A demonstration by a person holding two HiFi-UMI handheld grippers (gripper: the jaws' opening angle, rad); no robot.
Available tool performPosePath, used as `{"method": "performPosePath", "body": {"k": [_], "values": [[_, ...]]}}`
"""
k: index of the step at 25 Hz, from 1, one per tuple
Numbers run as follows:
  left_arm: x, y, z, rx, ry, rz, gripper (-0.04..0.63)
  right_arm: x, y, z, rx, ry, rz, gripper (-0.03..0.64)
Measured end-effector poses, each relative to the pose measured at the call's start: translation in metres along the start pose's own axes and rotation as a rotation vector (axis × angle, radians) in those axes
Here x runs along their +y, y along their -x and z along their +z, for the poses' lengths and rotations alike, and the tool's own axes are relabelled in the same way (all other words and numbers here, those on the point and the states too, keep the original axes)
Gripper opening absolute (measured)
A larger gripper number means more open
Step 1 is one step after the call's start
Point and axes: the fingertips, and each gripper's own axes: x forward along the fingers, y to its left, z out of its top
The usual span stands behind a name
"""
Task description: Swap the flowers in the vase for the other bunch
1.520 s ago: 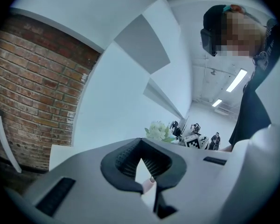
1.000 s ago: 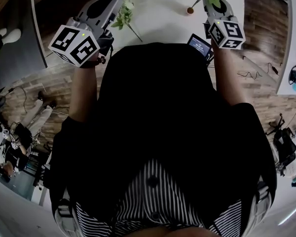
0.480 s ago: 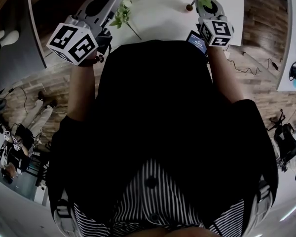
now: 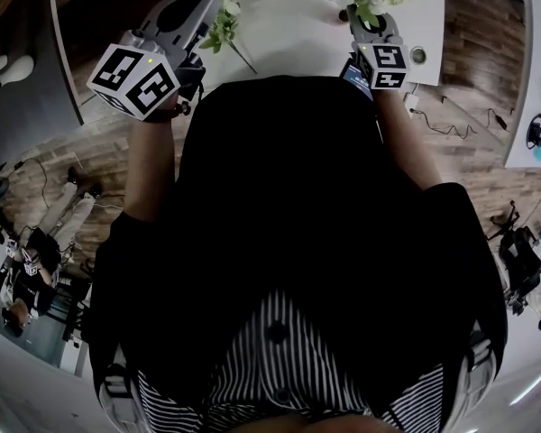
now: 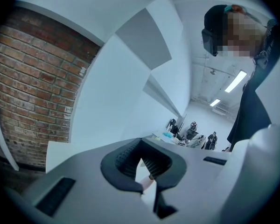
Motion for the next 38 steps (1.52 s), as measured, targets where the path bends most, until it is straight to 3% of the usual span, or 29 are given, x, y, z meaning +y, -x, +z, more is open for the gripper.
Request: {"method": "performPosePath", "body": {"k": [6, 10, 11, 14, 21, 31, 34, 38], "values": [[-0.007, -0.003, 0.001, -0.004, -0.004, -0.005, 0.006, 0.001, 0.003, -0.010, 0.022, 0.031, 0.012, 0.060], [-0.010, -0.007, 0.000, -0.007, -0.007, -0.014, 0.006, 0.005, 0.005, -0.019, 0.074, -0.003, 0.087, 0.180], [-0.012, -0.008, -0.001, -0.007, -0.007, -0.017, 0.006, 0.007, 0.006, -0.021, 0.087, -0.019, 0.115, 0.250], [-0.015, -0.012, -0.003, -0.001, -0.005, -0.032, 0.006, 0.007, 0.016, -0.019, 0.096, -0.066, 0.159, 0.274], [-0.034, -0.042, -0.011, 0.036, -0.009, -0.101, 0.006, -0.023, 0.053, -0.010, 0.068, -0.138, 0.125, 0.365], [-0.063, -0.069, -0.003, 0.051, -0.029, -0.203, 0.006, -0.029, 0.109, 0.044, -0.040, -0.156, 0.114, 0.346], [-0.071, -0.072, -0.004, 0.058, -0.040, -0.235, 0.006, -0.017, 0.104, 0.072, -0.082, -0.117, 0.150, 0.291], [-0.085, -0.072, -0.010, 0.068, -0.065, -0.259, 0.006, 0.008, 0.095, 0.106, -0.135, -0.077, 0.235, 0.128]]}}
